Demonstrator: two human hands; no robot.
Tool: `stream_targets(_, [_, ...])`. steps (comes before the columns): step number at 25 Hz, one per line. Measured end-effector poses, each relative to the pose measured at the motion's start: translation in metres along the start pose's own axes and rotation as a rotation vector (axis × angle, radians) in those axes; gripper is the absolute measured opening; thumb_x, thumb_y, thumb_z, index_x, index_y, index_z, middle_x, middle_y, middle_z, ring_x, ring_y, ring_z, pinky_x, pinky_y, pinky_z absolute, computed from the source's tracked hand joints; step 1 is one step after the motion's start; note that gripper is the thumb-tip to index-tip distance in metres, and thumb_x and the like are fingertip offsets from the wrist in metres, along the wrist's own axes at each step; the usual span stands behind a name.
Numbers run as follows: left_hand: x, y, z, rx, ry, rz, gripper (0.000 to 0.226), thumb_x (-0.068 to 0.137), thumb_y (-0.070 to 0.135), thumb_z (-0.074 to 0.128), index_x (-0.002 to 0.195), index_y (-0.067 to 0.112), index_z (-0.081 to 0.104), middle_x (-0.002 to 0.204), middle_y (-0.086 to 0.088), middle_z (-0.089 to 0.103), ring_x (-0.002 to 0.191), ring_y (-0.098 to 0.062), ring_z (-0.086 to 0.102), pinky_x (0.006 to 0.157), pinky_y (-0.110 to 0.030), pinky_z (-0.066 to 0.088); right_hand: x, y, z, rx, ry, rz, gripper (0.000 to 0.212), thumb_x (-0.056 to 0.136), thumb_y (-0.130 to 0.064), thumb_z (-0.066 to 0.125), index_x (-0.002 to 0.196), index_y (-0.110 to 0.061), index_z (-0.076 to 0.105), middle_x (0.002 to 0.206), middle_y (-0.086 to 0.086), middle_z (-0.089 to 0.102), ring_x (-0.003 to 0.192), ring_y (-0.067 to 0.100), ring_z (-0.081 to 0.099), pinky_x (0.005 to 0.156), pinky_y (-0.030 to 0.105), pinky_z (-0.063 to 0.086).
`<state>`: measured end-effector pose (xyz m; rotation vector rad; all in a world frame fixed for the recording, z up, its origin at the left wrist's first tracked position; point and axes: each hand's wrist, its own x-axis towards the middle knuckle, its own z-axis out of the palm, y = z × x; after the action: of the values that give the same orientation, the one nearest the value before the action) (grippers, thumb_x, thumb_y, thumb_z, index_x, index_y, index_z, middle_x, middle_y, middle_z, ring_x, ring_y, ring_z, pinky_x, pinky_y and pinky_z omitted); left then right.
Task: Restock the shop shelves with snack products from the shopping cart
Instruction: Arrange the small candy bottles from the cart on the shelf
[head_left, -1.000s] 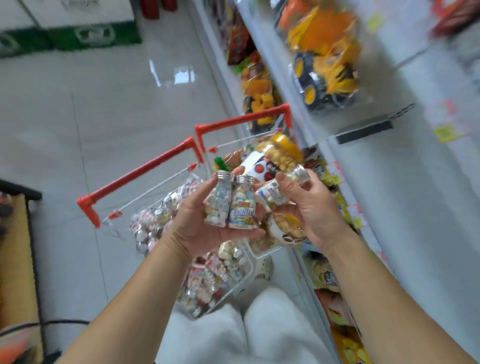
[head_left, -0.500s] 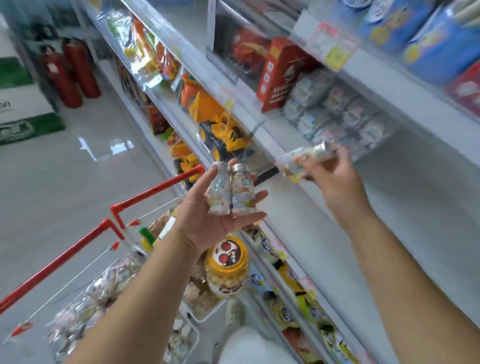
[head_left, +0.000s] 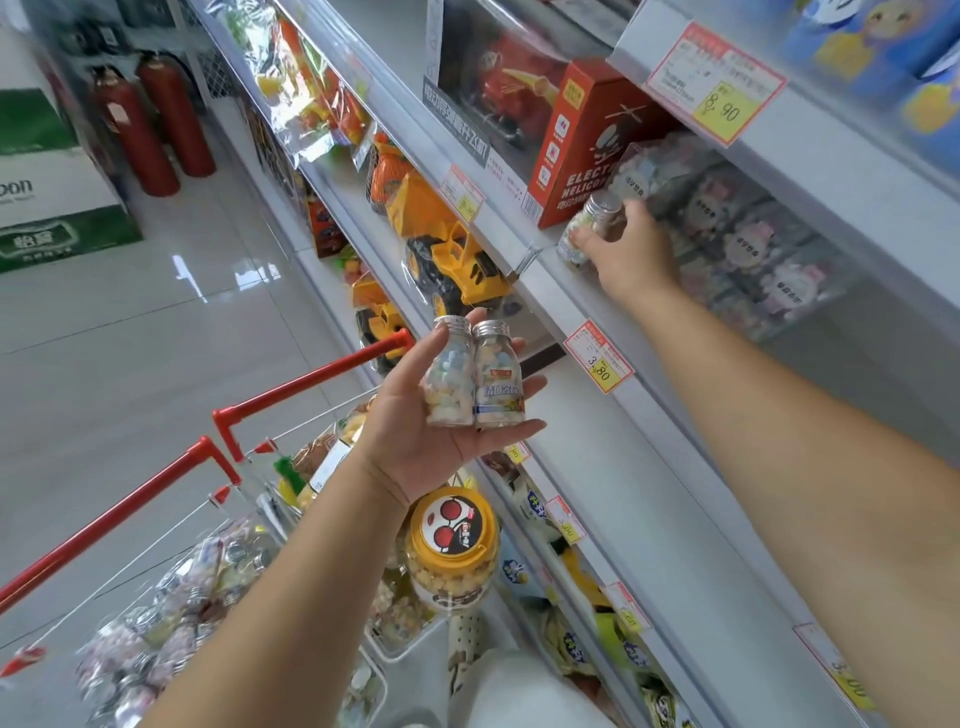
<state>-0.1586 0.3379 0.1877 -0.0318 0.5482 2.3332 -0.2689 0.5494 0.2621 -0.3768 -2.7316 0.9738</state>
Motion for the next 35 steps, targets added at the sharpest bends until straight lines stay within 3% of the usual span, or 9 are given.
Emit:
stream_targets(5, [0.006,0.006,0.001,-0.008,0.019,-0.005,0.053,0.091,0.042,0.055,0.143,0.03,0.052,0.142,-0.013,0.054,0.126,-0.044,0.055,0.088,-0.06,0.053,0.006,-0.002,0.008,0.058,-0.024,-0.009,0.042,0.093,-0.029,0.064,0.127,-0.01,0.048,0.108,-0.006,0.054,0.096,0.008,0.051,0.076,0.019,0.038])
stream_targets(13, [0.014,0.001,0.013,0.002,0.018,-0.03,0.049,0.089,0.042,0.058,0.136,0.03,0.059,0.13,-0.013,0.063,0.124,-0.043,0.057,0.096,-0.065,0.048,-0.004,-0.006,0.005,0.058,-0.046,0.049,0.053,0.088,-0.03,0.07,0.132,-0.012,0.047,0.128,0.002,0.059,0.113,0.017,0.057,0.085,0.022,0.04])
stream_targets(16, [0.015,0.001,0.015,-0.008,0.014,-0.05,0.053,0.087,0.042,0.061,0.138,0.027,0.057,0.136,-0.016,0.06,0.126,-0.044,0.056,0.096,-0.065,0.048,-0.042,-0.007,-0.008,0.083,0.014,0.012,0.034,0.095,-0.035,0.059,0.123,-0.017,0.054,0.109,-0.004,0.062,0.097,0.012,0.06,0.077,0.025,0.047])
stream_targets(21, [0.019,0.004,0.021,0.047,0.001,-0.12,0.067,0.092,0.049,0.054,0.145,0.008,0.047,0.145,-0.022,0.051,0.13,-0.04,0.053,0.098,-0.058,0.05,-0.099,-0.017,-0.027,0.292,-0.487,0.023,0.034,0.095,-0.047,0.052,0.111,-0.02,0.067,0.09,-0.008,0.069,0.076,0.0,0.065,0.066,0.015,0.05])
stream_targets(25, [0.023,0.004,0.022,0.068,-0.021,-0.142,0.065,0.092,0.05,0.055,0.141,0.008,0.052,0.145,-0.024,0.05,0.131,-0.04,0.052,0.099,-0.057,0.051,-0.099,-0.015,-0.031,0.368,-0.602,0.046,0.028,0.092,-0.027,0.064,0.119,-0.021,0.065,0.099,-0.002,0.071,0.079,0.0,0.069,0.064,0.014,0.051])
stream_targets(27, [0.025,0.003,0.025,0.043,-0.005,-0.134,0.053,0.092,0.047,0.056,0.131,0.012,0.063,0.142,-0.023,0.053,0.131,-0.041,0.052,0.099,-0.058,0.05,-0.091,-0.009,-0.031,0.425,-0.49,0.068,0.023,0.09,-0.019,0.068,0.112,-0.022,0.065,0.097,-0.002,0.07,0.081,0.005,0.069,0.072,0.021,0.053])
stream_targets(29, [0.026,0.005,0.028,-0.001,0.066,-0.097,0.043,0.094,0.043,0.057,0.128,0.017,0.064,0.14,-0.022,0.056,0.127,-0.041,0.056,0.094,-0.056,0.054,-0.074,-0.002,-0.038,0.55,-0.193,0.106,0.021,0.087,-0.013,0.07,0.1,-0.027,0.061,0.1,-0.002,0.068,0.086,0.011,0.068,0.077,0.028,0.056])
stream_targets(31, [0.028,0.008,0.029,0.001,0.176,-0.051,0.044,0.097,0.043,0.056,0.134,0.02,0.059,0.133,-0.02,0.061,0.113,-0.036,0.066,0.079,-0.047,0.062,-0.054,0.005,-0.044,0.452,0.107,0.057,0.025,0.085,-0.015,0.072,0.095,-0.032,0.056,0.101,-0.004,0.065,0.09,0.013,0.066,0.078,0.033,0.058])
stream_targets(35, [0.025,0.011,0.026,0.101,0.288,-0.034,0.047,0.095,0.052,0.055,0.124,0.015,0.057,0.095,-0.009,0.069,0.07,-0.017,0.067,0.053,-0.028,0.059,-0.033,0.015,-0.026,0.086,0.169,-0.02,0.03,0.087,-0.021,0.069,0.111,-0.02,0.052,0.106,-0.003,0.06,0.088,0.013,0.059,0.075,0.027,0.048])
